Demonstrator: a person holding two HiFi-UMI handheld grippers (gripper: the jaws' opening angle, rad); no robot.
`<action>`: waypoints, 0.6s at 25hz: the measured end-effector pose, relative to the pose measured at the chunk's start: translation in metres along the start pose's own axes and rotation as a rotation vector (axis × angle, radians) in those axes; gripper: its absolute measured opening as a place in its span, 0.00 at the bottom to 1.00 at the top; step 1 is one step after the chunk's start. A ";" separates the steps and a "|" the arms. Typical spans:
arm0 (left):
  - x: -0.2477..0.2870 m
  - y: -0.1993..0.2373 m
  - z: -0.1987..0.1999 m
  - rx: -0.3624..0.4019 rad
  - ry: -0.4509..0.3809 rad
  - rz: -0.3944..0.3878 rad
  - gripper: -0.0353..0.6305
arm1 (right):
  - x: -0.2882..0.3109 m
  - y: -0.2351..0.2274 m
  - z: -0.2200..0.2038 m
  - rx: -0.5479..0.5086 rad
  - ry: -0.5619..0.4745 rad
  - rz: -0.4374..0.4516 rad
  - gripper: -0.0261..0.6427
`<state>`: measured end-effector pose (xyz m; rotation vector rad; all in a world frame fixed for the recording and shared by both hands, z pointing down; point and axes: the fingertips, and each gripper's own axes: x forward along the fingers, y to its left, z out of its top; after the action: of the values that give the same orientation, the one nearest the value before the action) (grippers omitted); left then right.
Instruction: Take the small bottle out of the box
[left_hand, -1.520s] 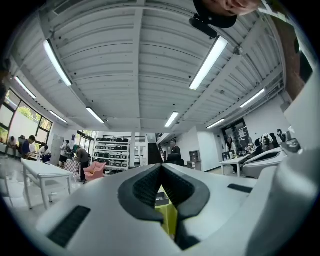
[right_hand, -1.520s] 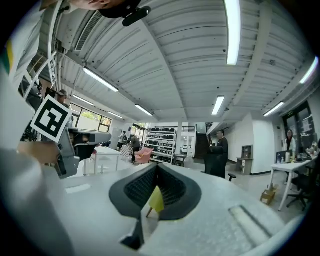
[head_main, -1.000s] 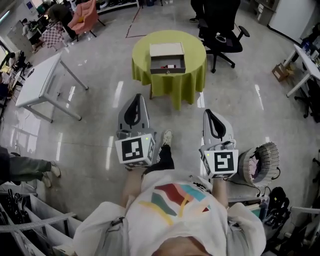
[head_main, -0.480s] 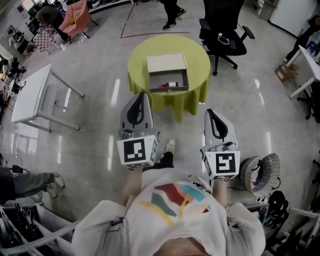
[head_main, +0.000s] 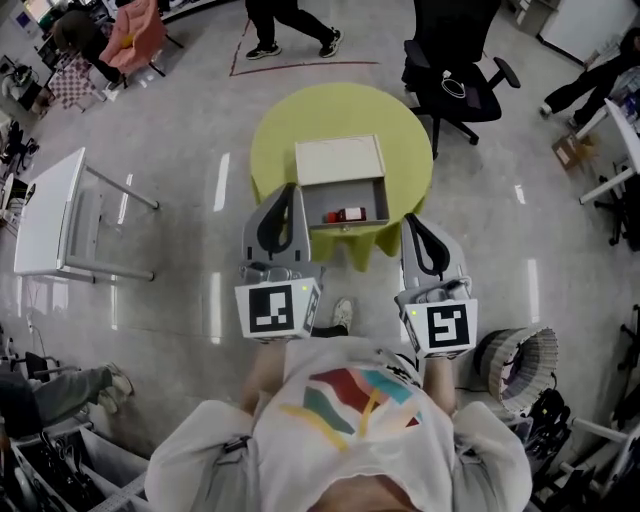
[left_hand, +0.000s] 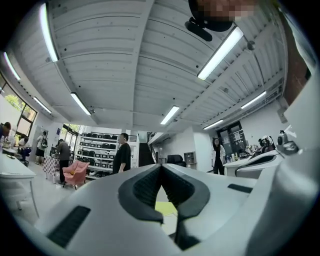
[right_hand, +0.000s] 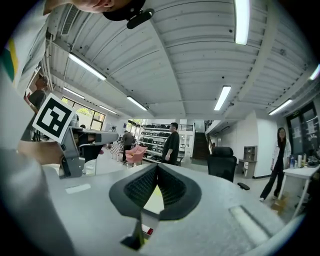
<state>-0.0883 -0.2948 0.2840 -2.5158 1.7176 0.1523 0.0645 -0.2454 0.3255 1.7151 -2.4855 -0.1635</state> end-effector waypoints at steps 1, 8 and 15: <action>0.009 0.005 -0.002 -0.004 0.003 -0.004 0.07 | 0.010 0.000 0.001 -0.003 0.004 0.000 0.05; 0.052 0.015 -0.013 -0.052 0.016 -0.022 0.07 | 0.052 -0.010 -0.003 -0.008 0.025 0.022 0.05; 0.076 -0.002 -0.022 -0.042 0.036 -0.010 0.07 | 0.067 -0.037 -0.008 0.010 0.022 0.050 0.05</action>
<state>-0.0587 -0.3672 0.2958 -2.5716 1.7323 0.1450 0.0764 -0.3215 0.3302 1.6480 -2.5148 -0.1273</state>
